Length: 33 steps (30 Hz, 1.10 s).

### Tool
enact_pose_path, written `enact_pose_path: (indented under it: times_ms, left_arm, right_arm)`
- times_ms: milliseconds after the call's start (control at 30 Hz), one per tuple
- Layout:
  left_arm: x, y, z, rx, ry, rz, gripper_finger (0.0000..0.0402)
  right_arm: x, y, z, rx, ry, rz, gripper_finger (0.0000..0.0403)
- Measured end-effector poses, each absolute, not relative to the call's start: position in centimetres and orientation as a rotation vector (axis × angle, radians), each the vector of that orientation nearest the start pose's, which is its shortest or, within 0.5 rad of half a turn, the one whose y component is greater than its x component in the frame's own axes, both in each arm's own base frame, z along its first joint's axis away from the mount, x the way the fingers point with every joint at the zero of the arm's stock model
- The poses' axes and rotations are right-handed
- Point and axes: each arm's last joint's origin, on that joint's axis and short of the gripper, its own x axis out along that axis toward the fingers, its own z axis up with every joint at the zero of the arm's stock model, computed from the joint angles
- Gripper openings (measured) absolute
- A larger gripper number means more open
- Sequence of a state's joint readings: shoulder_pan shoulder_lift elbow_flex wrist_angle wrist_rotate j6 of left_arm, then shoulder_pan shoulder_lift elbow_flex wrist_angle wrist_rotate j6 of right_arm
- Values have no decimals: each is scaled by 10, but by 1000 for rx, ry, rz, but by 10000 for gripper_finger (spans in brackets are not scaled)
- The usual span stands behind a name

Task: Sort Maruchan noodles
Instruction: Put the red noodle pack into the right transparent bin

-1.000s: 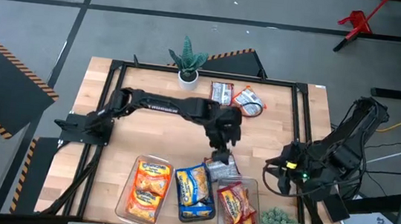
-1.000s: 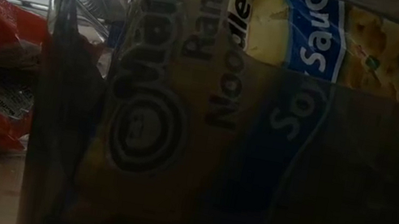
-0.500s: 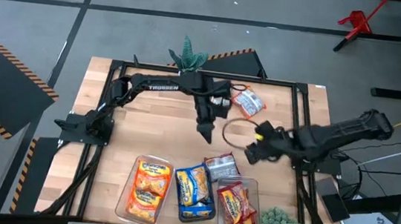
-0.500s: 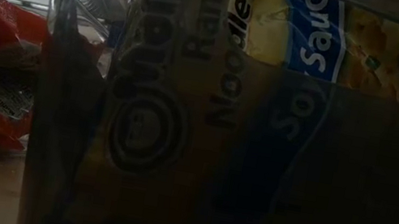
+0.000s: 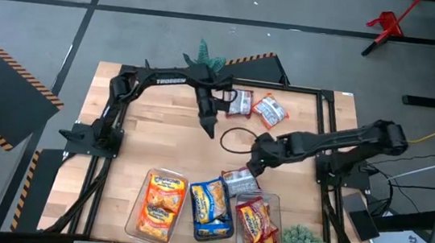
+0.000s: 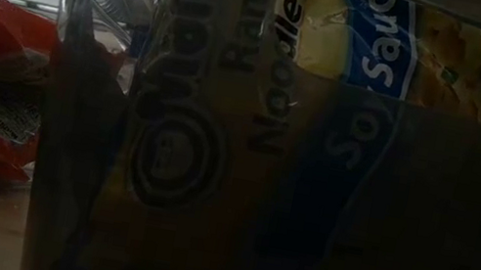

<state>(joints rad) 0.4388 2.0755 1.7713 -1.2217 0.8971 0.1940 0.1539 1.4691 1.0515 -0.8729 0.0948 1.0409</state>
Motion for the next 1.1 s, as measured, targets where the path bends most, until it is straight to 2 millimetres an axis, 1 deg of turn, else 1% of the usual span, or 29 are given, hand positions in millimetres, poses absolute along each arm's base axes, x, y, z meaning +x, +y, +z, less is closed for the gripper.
enact_pose_path:
  times_ms: [100, 200, 300, 367, 467, 600, 733, 800, 867, 967, 1100]
  left_arm:
    - [363, 156, 226, -807, 1153, -448, 218]
    - [356, 159, 217, -815, 1176, -440, 218]
    - [354, 162, 215, -810, 1166, -434, 218]
    - [353, 165, 214, -813, 1165, -429, 218]
    - [352, 167, 214, -807, 1159, -424, 218]
    - [350, 170, 214, -804, 1155, -420, 218]
    - [350, 172, 214, -806, 1157, -408, 218]
    - [351, 172, 214, -812, 1161, -388, 218]
    - [351, 172, 214, -827, 1164, -375, 218]
    - [352, 173, 214, -838, 1166, -362, 218]
    - [352, 174, 213, -815, 1173, -337, 218]
  right_arm:
    - [278, 41, 217, 780, 1195, -561, 339]
    - [285, 43, 205, 789, 1230, -552, 340]
    - [289, 41, 196, 813, 1274, -547, 340]
    - [292, 38, 190, 840, 1260, -530, 340]
    - [291, 34, 174, 930, 1236, -473, 340]
    - [283, 29, 151, 1018, 1222, -440, 340]
    - [280, 30, 140, 1056, 1165, -348, 327]
    - [278, 31, 135, 1072, 1153, -313, 306]
    - [277, 31, 134, 1078, 1155, -309, 273]
    - [277, 30, 134, 1067, 1157, -300, 205]
    - [276, 23, 133, 1051, 1151, -319, 102]
